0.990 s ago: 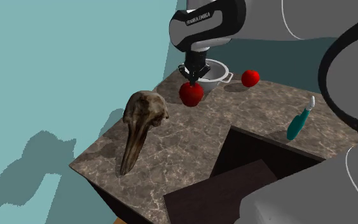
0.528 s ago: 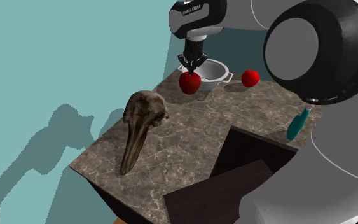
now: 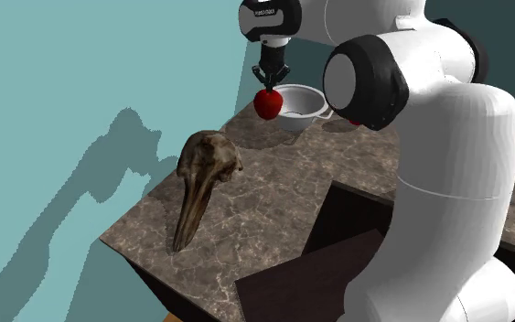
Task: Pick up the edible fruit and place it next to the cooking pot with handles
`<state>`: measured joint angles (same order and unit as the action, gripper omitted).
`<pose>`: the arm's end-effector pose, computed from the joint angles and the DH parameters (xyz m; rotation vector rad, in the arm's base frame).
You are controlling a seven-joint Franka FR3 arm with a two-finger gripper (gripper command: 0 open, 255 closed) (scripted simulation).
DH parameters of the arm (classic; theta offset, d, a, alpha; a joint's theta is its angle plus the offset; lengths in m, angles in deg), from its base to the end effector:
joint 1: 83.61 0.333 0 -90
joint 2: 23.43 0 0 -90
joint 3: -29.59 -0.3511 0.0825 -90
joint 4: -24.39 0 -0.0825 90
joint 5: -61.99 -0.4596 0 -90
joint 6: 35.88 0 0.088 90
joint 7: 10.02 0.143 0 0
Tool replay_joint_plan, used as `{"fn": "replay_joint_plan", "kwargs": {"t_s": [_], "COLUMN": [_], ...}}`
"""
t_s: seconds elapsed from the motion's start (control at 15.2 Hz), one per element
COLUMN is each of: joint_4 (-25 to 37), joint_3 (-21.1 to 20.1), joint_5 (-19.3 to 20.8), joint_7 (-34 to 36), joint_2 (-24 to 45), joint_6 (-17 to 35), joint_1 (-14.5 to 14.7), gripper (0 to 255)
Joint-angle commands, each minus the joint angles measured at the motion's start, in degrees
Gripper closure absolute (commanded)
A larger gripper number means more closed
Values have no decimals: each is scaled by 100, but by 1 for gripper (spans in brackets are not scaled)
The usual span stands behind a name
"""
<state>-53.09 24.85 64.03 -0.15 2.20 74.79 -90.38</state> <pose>0.7974 -0.0430 0.4607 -3.1076 0.3241 -0.2082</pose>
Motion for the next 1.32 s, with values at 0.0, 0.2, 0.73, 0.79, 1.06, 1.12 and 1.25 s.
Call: {"fn": "replay_joint_plan", "kwargs": {"t_s": [0.0,0.2,0.73,0.79,1.06,1.12,1.25], "joint_4": [1195,932,370,311,95,46,-49], "joint_3": [25,28,32,33,37,38,41], "joint_5": [27,27,33,35,41,43,46], "joint_7": [-61,-59,-51,-50,-45,-44,-42], "joint_2": [732,712,746,757,815,833,871], "joint_6": [-463,-220,375,446,720,786,919], "joint_1": [3,-3,-15,-16,-18,-19,-19], "gripper": [255,255,255,255,255,255,255]}}
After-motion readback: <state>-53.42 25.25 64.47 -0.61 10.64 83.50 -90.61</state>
